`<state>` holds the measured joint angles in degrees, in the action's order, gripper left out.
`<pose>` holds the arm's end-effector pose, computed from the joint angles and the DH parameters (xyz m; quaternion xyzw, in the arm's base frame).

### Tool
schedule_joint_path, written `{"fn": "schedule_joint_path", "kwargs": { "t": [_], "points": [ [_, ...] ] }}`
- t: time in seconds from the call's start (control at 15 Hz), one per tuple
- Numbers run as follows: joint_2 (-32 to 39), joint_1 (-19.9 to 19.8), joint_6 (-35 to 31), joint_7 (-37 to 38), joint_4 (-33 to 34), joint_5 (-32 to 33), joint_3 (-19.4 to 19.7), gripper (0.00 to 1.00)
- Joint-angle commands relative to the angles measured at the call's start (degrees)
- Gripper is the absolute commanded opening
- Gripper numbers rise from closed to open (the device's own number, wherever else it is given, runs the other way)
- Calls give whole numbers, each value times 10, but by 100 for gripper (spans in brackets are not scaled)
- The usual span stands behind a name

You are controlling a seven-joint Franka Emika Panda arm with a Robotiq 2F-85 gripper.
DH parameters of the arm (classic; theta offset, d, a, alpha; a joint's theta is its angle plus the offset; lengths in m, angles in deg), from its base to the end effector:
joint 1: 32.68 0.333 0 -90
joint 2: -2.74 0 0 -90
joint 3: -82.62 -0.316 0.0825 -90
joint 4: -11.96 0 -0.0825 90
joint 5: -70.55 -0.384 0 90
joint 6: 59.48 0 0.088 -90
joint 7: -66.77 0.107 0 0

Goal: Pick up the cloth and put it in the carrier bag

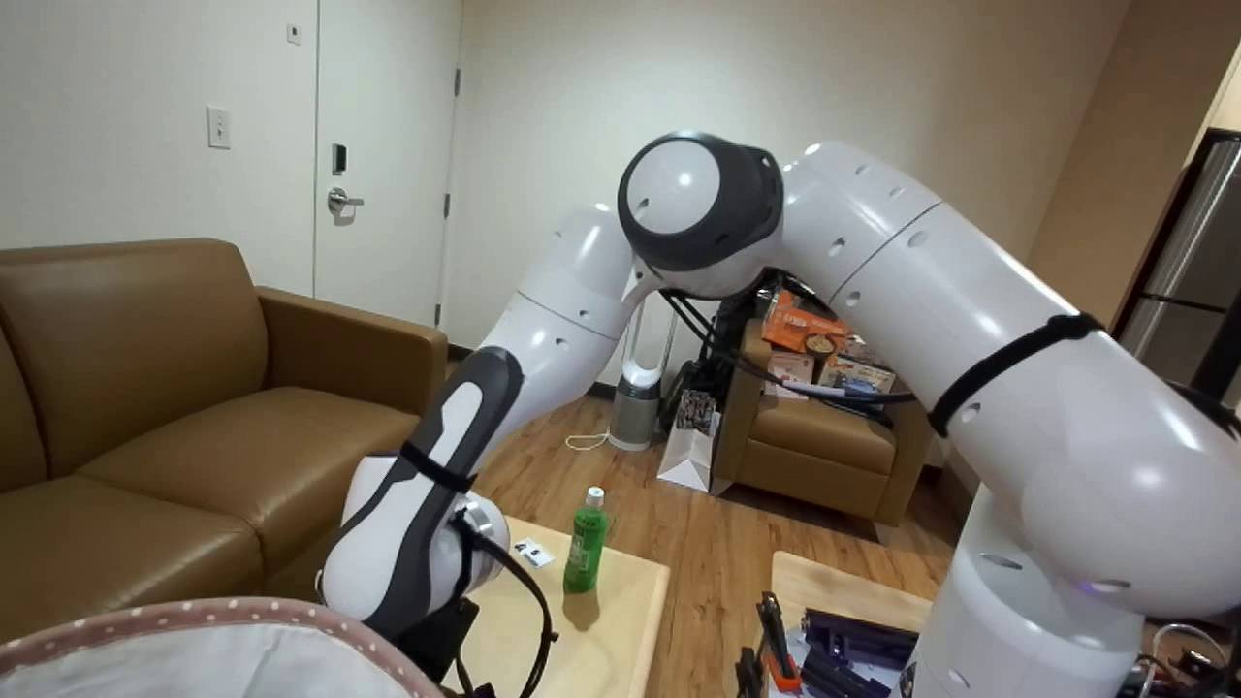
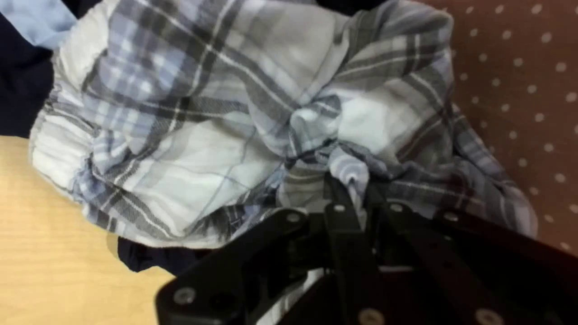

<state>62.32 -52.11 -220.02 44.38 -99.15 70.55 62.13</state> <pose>0.5482 0.0327 -0.0313 -0.9772 -0.1286 0.0296 0.1663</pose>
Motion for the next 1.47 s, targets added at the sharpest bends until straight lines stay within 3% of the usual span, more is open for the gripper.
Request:
{"fn": "schedule_joint_path", "kwargs": {
  "t": [0.0, 0.4, 0.47, 0.73, 0.87, 1.07, 1.27, 1.4],
  "points": [
    [-122, -24, -11, 15, -105, -28, -21, 7],
    [-310, 7, -92, 58, -230, -53, -19, 7],
    [-229, 2, -58, 30, -157, -45, -15, 10],
    [-301, 16, -70, 43, -211, -57, -12, 10],
    [-306, 27, -58, 59, -208, -57, 6, 7],
    [-404, 59, -96, 91, -259, -53, 32, 7],
    [-490, 134, -137, 146, -290, -20, 98, 7],
    [-558, 198, -149, 204, -317, 47, 162, 7]
  ]
}}
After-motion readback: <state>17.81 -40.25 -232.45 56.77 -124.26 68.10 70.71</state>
